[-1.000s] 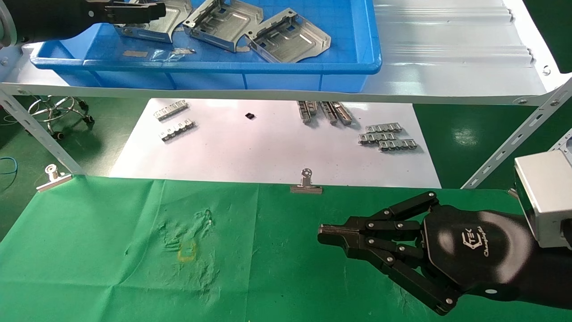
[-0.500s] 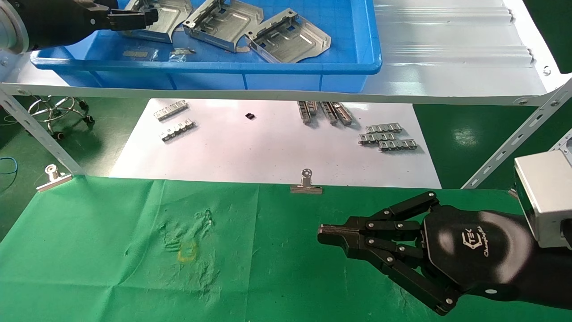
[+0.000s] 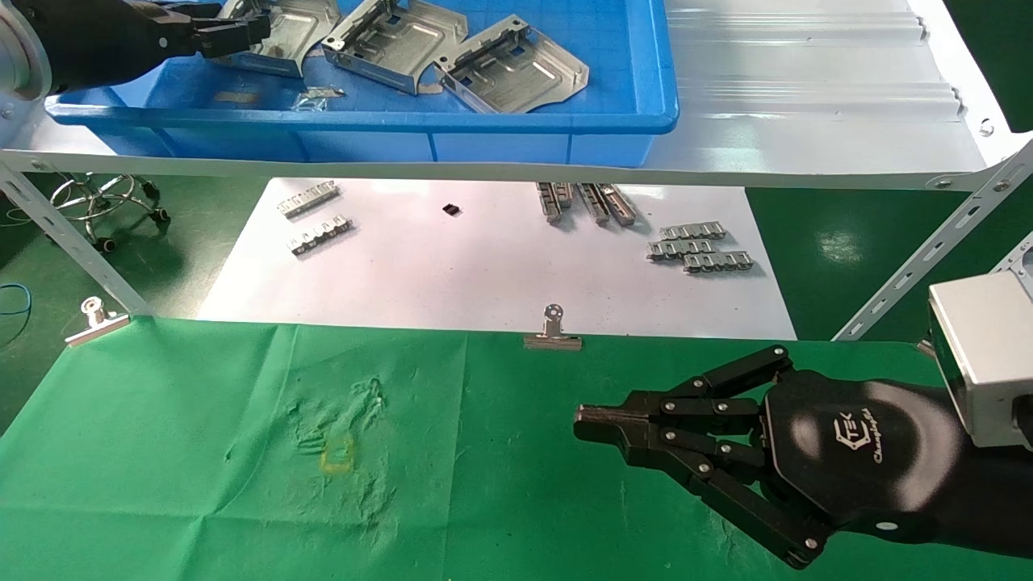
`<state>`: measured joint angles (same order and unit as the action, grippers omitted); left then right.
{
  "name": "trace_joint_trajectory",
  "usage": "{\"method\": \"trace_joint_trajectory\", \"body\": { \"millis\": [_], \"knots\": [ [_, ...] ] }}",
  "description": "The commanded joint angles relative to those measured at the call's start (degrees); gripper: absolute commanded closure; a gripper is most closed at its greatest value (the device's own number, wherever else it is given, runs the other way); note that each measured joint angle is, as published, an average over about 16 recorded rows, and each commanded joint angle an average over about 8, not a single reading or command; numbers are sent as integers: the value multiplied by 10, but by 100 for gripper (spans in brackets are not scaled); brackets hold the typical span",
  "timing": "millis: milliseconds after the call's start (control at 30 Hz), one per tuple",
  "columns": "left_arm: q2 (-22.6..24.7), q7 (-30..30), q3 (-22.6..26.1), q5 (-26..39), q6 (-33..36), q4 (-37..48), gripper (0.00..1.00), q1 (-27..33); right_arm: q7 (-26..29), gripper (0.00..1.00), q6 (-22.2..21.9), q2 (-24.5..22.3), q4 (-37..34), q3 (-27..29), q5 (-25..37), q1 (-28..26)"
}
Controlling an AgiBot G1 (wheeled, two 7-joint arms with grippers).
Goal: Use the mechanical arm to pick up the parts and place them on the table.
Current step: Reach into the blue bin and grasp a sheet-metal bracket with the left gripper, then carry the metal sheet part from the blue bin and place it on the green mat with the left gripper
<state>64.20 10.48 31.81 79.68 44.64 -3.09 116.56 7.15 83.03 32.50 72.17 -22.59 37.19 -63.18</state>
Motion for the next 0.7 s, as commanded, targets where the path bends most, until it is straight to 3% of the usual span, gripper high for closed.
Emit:
{"method": "trace_joint_trajectory", "body": {
  "millis": [33,700],
  "knots": [
    [1,-3,0,0,-4,4,100,1,0,100,0,0,0,0,0,0],
    [1,-34,-13,-18,-17,6,100,10,0,100,0,0,0,0,0,0]
  ]
}}
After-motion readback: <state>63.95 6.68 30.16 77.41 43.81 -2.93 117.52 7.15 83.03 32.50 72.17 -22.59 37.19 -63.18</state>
